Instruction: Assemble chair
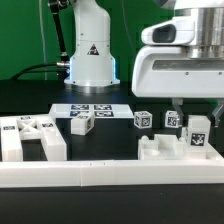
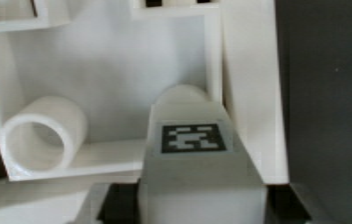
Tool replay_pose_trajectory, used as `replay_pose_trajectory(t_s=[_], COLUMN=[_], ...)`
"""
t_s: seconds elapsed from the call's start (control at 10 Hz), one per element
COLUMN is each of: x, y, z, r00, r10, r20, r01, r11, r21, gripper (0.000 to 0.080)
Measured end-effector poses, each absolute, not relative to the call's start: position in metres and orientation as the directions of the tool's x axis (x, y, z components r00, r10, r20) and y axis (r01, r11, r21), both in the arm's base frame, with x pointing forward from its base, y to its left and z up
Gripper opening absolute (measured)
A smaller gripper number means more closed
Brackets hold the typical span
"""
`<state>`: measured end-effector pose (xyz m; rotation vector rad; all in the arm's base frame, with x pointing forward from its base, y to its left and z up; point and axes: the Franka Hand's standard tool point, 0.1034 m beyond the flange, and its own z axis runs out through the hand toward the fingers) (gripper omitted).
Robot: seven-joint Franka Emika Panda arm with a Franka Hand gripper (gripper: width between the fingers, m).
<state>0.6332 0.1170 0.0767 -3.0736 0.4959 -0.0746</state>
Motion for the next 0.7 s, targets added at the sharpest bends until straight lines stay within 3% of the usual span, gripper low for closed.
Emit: replay_pose_trajectory(t_s=[0.3, 0.4, 0.5, 0.6, 0.7], x=[0.633, 0.633, 0.631, 0.624, 0.619], y=[0.112, 0.113, 0.114, 0.110, 0.101], z=[0.077, 0.078, 0.085, 0.092, 0.100], r00=[0.935, 0.937, 0.945, 0.952, 0.956], r10=[-0.353, -0.346, -0.324, -0.302, -0.289], r20=[0.039, 0.040, 0.047, 0.046, 0.047], r01=[-0.352, -0.345, -0.323, -0.301, -0.287], r11=[-0.935, -0.938, -0.946, -0.953, -0.957], r21=[-0.030, -0.031, -0.038, -0.039, -0.040], gripper=[0.0290, 0.0339, 0.0339, 0.0525, 0.0622])
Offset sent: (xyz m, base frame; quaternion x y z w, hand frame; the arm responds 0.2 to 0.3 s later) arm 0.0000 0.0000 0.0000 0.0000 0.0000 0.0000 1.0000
